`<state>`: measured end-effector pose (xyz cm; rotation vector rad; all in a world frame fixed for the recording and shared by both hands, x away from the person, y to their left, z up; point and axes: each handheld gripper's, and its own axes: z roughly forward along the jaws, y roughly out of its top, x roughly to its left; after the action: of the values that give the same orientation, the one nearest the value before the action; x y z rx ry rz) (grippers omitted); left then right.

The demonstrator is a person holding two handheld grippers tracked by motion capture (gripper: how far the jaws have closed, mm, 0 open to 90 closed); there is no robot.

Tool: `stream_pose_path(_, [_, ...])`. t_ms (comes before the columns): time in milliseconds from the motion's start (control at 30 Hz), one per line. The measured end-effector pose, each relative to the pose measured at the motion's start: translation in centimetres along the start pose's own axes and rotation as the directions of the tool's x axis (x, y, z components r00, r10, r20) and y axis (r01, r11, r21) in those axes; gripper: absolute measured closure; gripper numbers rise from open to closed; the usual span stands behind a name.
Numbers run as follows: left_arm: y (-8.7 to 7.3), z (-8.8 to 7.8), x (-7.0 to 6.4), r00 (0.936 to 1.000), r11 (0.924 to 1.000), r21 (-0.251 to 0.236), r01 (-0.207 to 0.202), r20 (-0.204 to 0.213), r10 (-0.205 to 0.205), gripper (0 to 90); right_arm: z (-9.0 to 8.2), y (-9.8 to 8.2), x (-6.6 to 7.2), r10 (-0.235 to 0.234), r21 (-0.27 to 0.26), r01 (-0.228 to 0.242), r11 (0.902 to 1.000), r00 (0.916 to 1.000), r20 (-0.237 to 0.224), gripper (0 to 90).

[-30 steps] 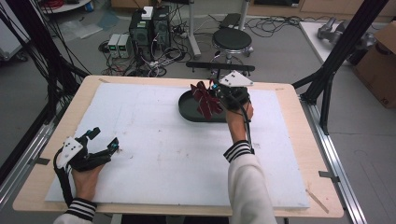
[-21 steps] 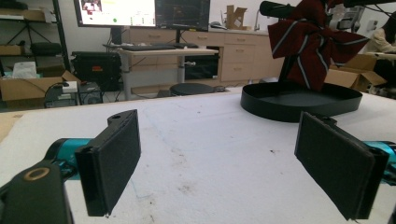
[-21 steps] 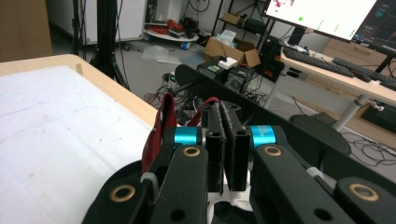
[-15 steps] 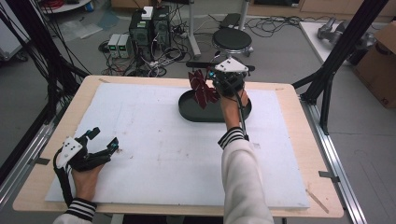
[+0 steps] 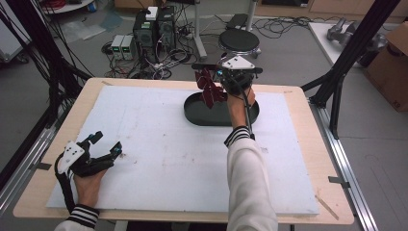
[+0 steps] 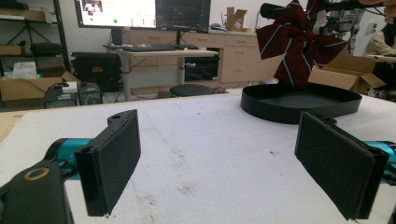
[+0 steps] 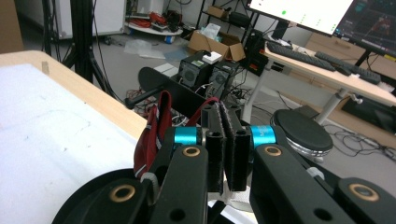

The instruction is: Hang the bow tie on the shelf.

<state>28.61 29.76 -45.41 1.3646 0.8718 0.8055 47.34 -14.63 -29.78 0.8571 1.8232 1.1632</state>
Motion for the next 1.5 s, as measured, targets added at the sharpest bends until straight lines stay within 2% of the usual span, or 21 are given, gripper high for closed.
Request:
stream_pose_path(200, [0.0,0.0,0.1,1.0,1.0,0.002,0.008,-0.003,-0.008,14.9,0.8,-0.2,-0.8,0.05,0.001,-0.05,0.9988,0.9987,-0.013,88.4])
stream_pose_path(333, [0.0,0.0,0.0,1.0,1.0,0.001,0.004,-0.003,-0.004,14.9,1.3,0.5,-1.0,0.035,0.001,-0.035,0.9994,0.9994,-0.004,88.4])
stream_pose_path(367, [0.0,0.0,0.0,1.0,1.0,0.001,0.004,-0.002,-0.004,14.9,1.3,0.5,-1.0,0.049,0.0,-0.049,0.9988,0.9988,0.001,88.4])
stream_pose_path(433, [0.0,0.0,0.0,1.0,1.0,0.0,0.004,-0.002,-0.004,14.9,1.6,0.4,-1.3,0.065,0.01,-0.065,0.9978,0.9979,-0.003,88.4])
stream_pose_path(600, [0.0,0.0,0.0,1.0,1.0,0.001,0.005,-0.002,-0.005,14.9,2.1,0.1,-1.3,0.053,0.027,-0.052,0.9983,0.9985,-0.013,88.4])
stream_pose_path(733, [0.0,0.0,0.0,1.0,1.0,0.001,0.004,-0.001,-0.004,14.8,2.4,-0.1,-1.2,0.062,0.038,-0.061,0.9974,0.998,-0.014,88.0])
stream_pose_path(1067, [0.0,0.0,0.0,1.0,1.0,-0.001,0.004,-0.002,-0.004,14.9,2.6,-0.3,-1.3,0.088,0.037,-0.086,0.9956,0.9953,-0.042,78.7])
stream_pose_path(1167, [0.0,0.0,0.0,1.0,1.0,-0.001,0.003,-0.001,-0.003,14.8,2.7,-0.3,-1.4,0.105,0.045,-0.103,0.9937,0.9925,-0.063,72.7])
stream_pose_path(1333, [0.0,0.0,0.0,1.0,1.0,-0.002,0.004,-0.002,-0.004,14.9,2.5,-0.1,-1.2,0.096,0.03,-0.094,0.9951,0.994,-0.054,68.5])
stream_pose_path(1500, [0.0,0.0,0.0,1.0,1.0,-0.001,0.004,-0.002,-0.004,14.9,2.4,-0.1,-1.3,0.111,0.029,-0.11,0.9935,0.9921,-0.058,56.6])
